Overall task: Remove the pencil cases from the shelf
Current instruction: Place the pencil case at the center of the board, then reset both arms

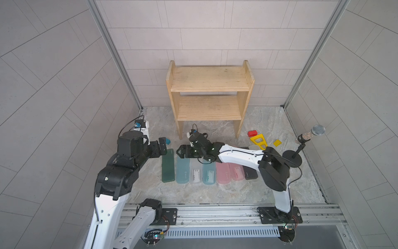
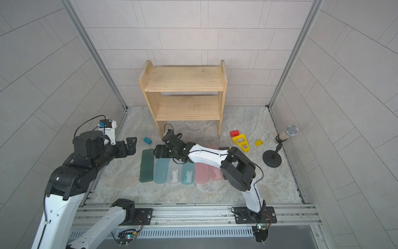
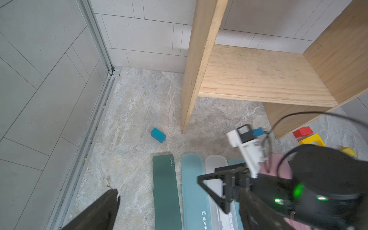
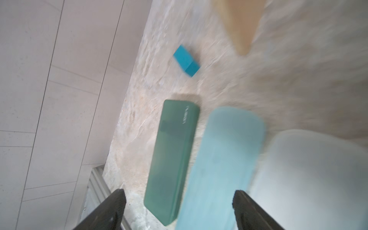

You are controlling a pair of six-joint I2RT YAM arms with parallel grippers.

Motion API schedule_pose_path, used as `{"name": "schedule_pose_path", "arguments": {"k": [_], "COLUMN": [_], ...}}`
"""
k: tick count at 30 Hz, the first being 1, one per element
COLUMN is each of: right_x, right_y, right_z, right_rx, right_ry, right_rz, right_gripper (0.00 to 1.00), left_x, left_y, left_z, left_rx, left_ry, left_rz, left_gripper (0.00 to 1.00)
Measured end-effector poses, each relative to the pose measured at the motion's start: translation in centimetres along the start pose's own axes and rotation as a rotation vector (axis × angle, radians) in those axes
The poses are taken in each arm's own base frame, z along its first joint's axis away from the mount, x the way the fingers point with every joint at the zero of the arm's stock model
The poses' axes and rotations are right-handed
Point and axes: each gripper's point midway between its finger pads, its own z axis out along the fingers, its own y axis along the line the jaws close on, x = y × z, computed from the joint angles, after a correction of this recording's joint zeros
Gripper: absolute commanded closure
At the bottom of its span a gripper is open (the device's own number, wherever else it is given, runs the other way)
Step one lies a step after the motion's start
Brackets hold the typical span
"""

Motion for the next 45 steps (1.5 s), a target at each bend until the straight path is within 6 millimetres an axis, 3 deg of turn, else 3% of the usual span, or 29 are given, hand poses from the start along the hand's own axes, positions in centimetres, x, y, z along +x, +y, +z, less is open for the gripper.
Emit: {"name": "schedule_pose_path", "arguments": {"k": [4,8,10,15,20,26,30,36,45], "right_x": [-3.7,-4.9,-5.2,-6.9,-7.7,-7.2,-7.2,-8.3,-11.7], "right_y": [-2.8,-4.1,-5.7,-13.7,-19.4,-26.1,-29.1,-31.0,-30.5], "right_z": [-6.8,-14.1,-17.4,-26.1,-31.9,-34.3,-34.5,-33.7,-36.1], "right_rx": [0.055,0.097,0.132,0.355,0.534,0.692,0.743,0.776,0.804], "right_ry": [-0.134,-0.241,-0.283,-0.408,-0.479,-0.441,-0.419,-0.409,-0.574], "right_rz": [-0.058,-0.144,-0.163,-0.122,-0.055,0.076,0.139,0.165,0.121], "right_gripper": [0.01,0.00,0.00,0.00,0.00,0.00,0.00,0.00,0.00], "left_x": [0.0,0.0,0.2,2.4,4.4,4.5,4.8,4.9,6.1], "left_y": [0.3,1.7,3.0,6.3,7.4,8.7,10.1,11.0,11.6], "left_z": [1.9,4.7,6.4,9.9,12.6,14.9,15.6,16.8,19.5], "left_rx": [-0.013,-0.073,-0.115,-0.197,-0.214,-0.265,-0.329,-0.344,-0.336], "left_ry": [-0.019,-0.045,-0.060,-0.095,-0.119,-0.168,-0.205,-0.247,-0.260], "left_rz": [-0.044,-0.088,-0.117,-0.191,-0.199,-0.204,-0.202,-0.191,-0.163], "left_gripper": [0.00,0.00,0.00,0.00,0.00,0.00,0.00,0.00,0.00]}}
